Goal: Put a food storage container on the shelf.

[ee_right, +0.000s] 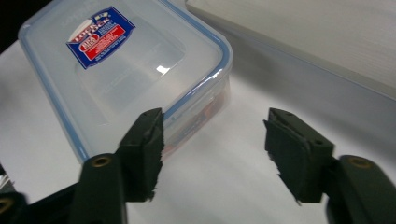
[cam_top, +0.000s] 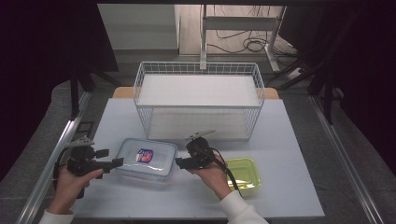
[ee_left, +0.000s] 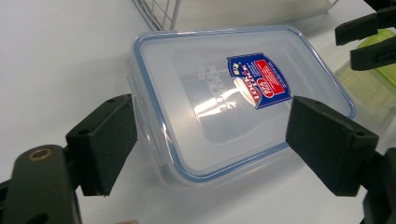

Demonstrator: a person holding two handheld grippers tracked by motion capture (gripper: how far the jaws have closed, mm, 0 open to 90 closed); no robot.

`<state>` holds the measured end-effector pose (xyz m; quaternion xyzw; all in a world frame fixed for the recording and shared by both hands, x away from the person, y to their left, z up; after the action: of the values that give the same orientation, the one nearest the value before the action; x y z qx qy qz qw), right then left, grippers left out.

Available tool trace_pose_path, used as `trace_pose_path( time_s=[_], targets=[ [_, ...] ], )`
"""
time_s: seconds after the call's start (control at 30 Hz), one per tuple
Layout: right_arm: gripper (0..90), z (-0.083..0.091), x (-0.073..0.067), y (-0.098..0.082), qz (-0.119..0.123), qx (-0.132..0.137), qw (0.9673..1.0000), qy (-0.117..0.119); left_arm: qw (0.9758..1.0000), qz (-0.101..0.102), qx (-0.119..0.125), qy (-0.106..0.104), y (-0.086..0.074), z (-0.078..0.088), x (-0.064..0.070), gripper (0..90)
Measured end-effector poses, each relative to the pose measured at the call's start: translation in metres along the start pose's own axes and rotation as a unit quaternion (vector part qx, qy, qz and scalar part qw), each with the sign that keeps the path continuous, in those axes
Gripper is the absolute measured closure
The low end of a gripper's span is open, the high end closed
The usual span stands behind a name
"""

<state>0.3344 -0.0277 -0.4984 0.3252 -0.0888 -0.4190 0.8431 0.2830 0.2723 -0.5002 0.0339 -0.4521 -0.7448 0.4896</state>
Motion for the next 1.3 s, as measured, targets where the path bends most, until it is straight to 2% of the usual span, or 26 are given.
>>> trace_pose_path(
  time_s=[0.17, 0.37, 0.43, 0.47, 0.5, 0.63, 0.67, 0.8, 0.9, 0.97, 1.03, 1.1, 1.17, 1.3],
  targets=[
    [31.1, 0.004, 0.003, -0.004, -0.009, 0.011, 0.9998, 0.011, 1.0, 0.004, -0.005, -0.007, 0.002, -0.002, -0.002, 15.8],
    [27.3, 0.004, 0.001, -0.007, -0.016, 0.015, 0.9995, 0.022, 0.999, 0.019, -0.026, -0.031, 0.008, -0.012, -0.011, 14.6],
    [26.5, 0.003, -0.002, -0.005, -0.013, 0.017, 0.9995, 0.023, 0.9965, 0.039, -0.042, -0.061, 0.01, -0.02, -0.019, 13.8],
    [26.5, 0.002, -0.002, -0.005, -0.012, 0.017, 0.9995, 0.022, 0.9965, 0.039, -0.042, -0.061, 0.01, -0.02, -0.019, 13.6],
    [26.5, 0.002, -0.002, -0.005, -0.012, 0.017, 0.9995, 0.022, 0.9952, 0.048, -0.046, -0.072, 0.01, -0.023, -0.023, 13.6],
    [26.5, 0.0, -0.003, -0.005, -0.009, 0.019, 0.9995, 0.022, 0.9918, 0.07, -0.058, -0.089, 0.011, -0.031, -0.033, 12.7],
    [26.4, 0.0, -0.004, -0.005, -0.009, 0.019, 0.9996, 0.021, 0.9905, 0.076, -0.07, -0.09, 0.01, -0.035, -0.037, 11.7],
    [26.4, -0.001, -0.005, -0.006, -0.009, 0.018, 0.9995, 0.023, 0.9887, 0.086, -0.08, -0.093, 0.008, -0.041, -0.04, 10.1],
    [26.3, -0.001, -0.006, -0.007, -0.003, 0.02, 0.9996, 0.022, 0.9852, 0.099, -0.092, -0.106, 0.006, -0.047, -0.043, 8.1],
    [26.3, -0.001, -0.006, -0.007, -0.003, 0.02, 0.9996, 0.021, 0.9843, 0.101, -0.095, -0.109, 0.005, -0.049, -0.044, 7.8],
    [26.3, -0.001, -0.006, -0.007, -0.004, 0.021, 0.9995, 0.022, 0.9813, 0.109, -0.098, -0.125, 0.003, -0.052, -0.043, 7.7],
    [26.2, -0.002, -0.006, -0.006, -0.006, 0.021, 0.9995, 0.022, 0.9809, 0.105, -0.102, -0.128, 0.002, -0.054, -0.042, 12.2],
    [26.1, -0.002, -0.006, -0.007, -0.008, 0.02, 0.9994, 0.026, 0.9809, 0.103, -0.102, -0.13, 0.001, -0.055, -0.041, 12.1],
    [25.4, -0.008, -0.008, -0.008, -0.018, 0.013, 0.999, 0.038, 0.9813, 0.109, -0.091, -0.129, 0.001, -0.054, -0.042, 14.8]
  ],
)
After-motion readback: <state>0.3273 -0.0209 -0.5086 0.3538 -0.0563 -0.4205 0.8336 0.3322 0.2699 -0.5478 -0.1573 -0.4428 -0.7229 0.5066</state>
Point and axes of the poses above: each handheld gripper's, and its own axes: z roughly backward along the jaws, y roughly out of its top, x roughly to its right, the point moved 5 cm from there along -z, roughly forward along the jaws, and after that the axes turned 6 degrees about -y, right-handed, at the moved point
